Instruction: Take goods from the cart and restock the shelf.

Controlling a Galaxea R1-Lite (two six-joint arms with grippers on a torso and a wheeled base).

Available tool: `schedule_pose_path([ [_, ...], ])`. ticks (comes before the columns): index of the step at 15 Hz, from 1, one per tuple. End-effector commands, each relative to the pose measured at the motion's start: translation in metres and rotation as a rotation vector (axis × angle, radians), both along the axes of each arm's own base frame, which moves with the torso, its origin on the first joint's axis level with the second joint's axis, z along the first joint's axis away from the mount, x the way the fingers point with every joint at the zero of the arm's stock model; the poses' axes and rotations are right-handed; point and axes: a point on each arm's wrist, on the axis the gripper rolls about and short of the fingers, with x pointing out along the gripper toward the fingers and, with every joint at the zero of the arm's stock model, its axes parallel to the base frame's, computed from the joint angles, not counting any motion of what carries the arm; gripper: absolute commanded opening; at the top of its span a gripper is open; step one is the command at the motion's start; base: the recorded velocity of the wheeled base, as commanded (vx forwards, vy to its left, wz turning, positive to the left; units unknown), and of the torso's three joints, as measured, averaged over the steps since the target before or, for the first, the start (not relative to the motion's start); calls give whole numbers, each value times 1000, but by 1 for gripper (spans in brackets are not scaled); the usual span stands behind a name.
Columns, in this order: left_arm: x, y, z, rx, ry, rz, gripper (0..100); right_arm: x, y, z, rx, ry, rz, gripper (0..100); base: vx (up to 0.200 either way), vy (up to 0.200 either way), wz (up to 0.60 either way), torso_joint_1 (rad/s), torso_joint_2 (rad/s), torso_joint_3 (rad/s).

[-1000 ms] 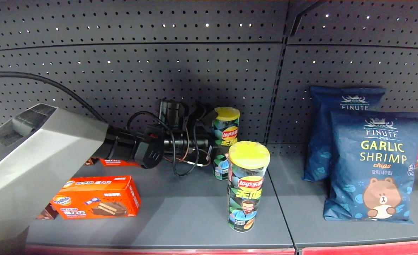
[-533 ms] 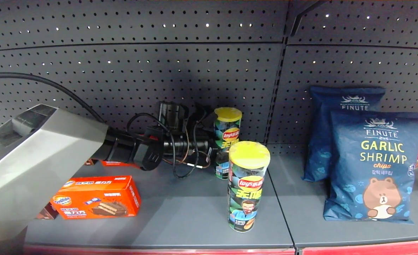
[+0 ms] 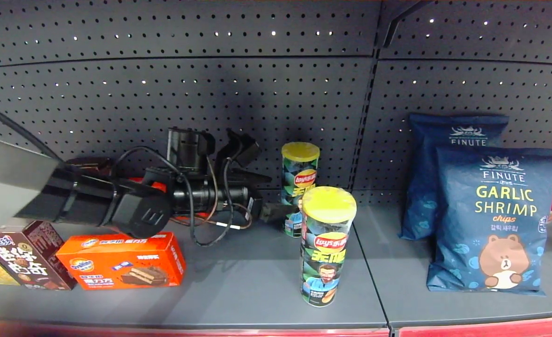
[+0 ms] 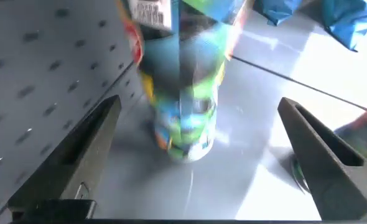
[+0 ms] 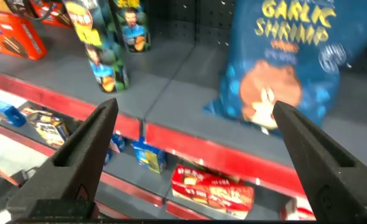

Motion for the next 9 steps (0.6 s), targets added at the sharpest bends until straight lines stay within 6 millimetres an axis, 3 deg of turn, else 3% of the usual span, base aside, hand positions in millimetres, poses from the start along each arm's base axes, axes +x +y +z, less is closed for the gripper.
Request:
schedule_pose_path([
  [1,-33,27,33,-21,-59,50,100,48,15,32,-38,100,56,100,0,0,0,0,0,0],
  [3,-63,44,43,-21,-64,80,100,74,27,39,-70,165,89,100,0,0,0,0,0,0],
  [5,-94,63,46,-11,-70,131,100,100,40,28,-112,260,69,100,0,0,0,0,0,0],
  [9,-144,95,47,13,-90,264,100,149,67,-18,-167,342,68,100,0,0,0,0,0,0],
])
